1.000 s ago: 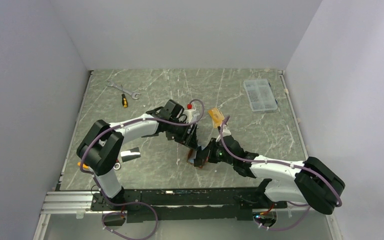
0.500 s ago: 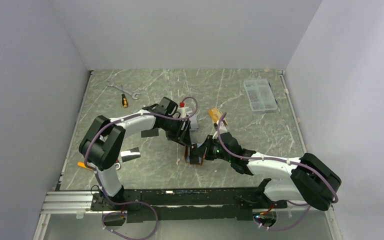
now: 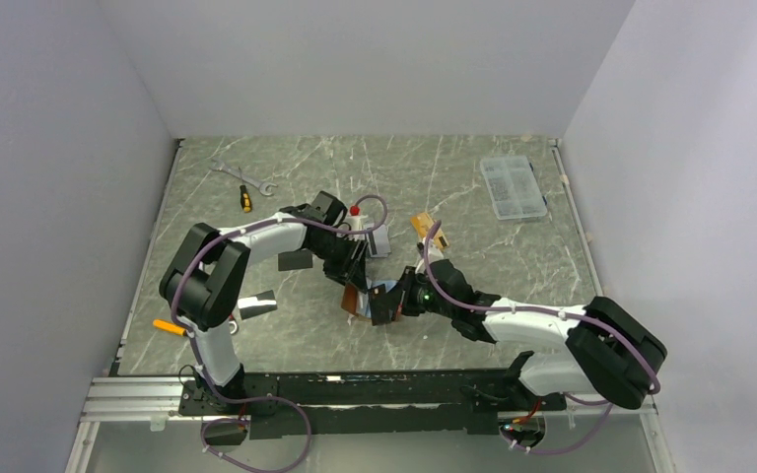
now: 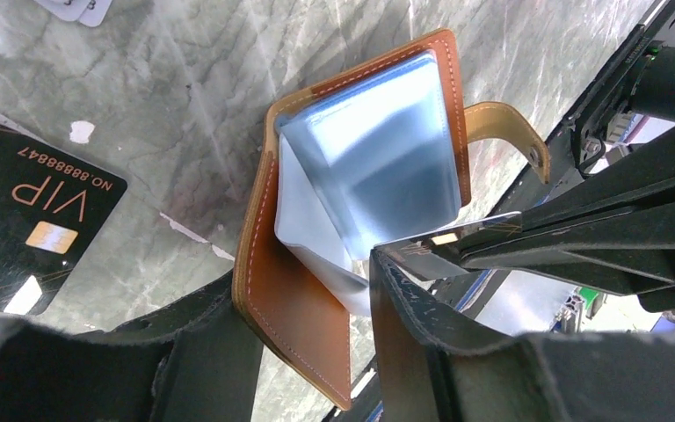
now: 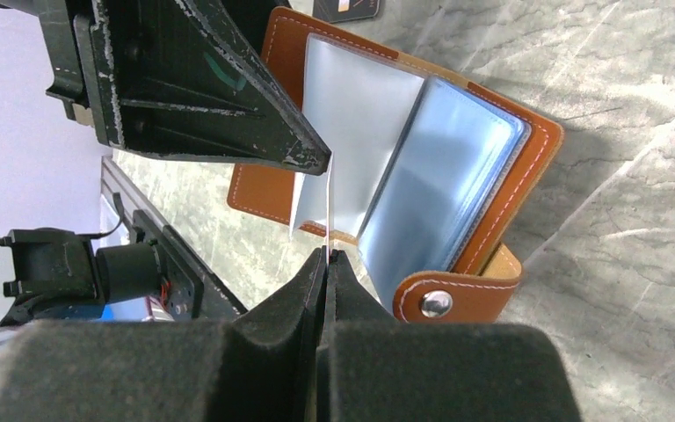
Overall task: Put the credit cards into the card holder
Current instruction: Open the card holder at the center of the board.
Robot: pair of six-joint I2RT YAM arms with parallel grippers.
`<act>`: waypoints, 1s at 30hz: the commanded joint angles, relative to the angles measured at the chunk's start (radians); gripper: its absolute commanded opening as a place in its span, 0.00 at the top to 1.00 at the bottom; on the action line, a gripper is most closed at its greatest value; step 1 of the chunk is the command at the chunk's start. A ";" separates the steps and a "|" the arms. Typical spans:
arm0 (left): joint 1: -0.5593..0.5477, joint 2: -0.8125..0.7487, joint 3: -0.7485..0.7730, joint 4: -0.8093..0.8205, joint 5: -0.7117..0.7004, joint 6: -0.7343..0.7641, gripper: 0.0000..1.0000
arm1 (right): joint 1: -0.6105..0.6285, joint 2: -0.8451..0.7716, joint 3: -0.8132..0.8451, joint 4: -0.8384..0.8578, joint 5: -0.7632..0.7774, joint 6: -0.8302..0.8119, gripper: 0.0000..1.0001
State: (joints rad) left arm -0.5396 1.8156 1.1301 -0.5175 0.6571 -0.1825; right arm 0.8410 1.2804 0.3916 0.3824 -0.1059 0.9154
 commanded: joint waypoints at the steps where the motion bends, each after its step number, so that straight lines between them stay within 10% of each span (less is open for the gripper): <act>1: 0.020 0.003 0.027 -0.030 0.013 0.041 0.51 | -0.006 -0.055 0.010 -0.016 0.014 -0.024 1.00; 30: 0.044 -0.062 -0.011 -0.035 -0.009 0.051 0.62 | -0.026 -0.206 -0.145 -0.158 0.066 -0.001 1.00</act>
State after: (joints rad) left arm -0.5014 1.8126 1.1294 -0.5423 0.6697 -0.1600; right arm 0.8185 1.1019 0.2604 0.2249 -0.0593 0.9112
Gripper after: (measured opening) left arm 0.384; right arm 0.009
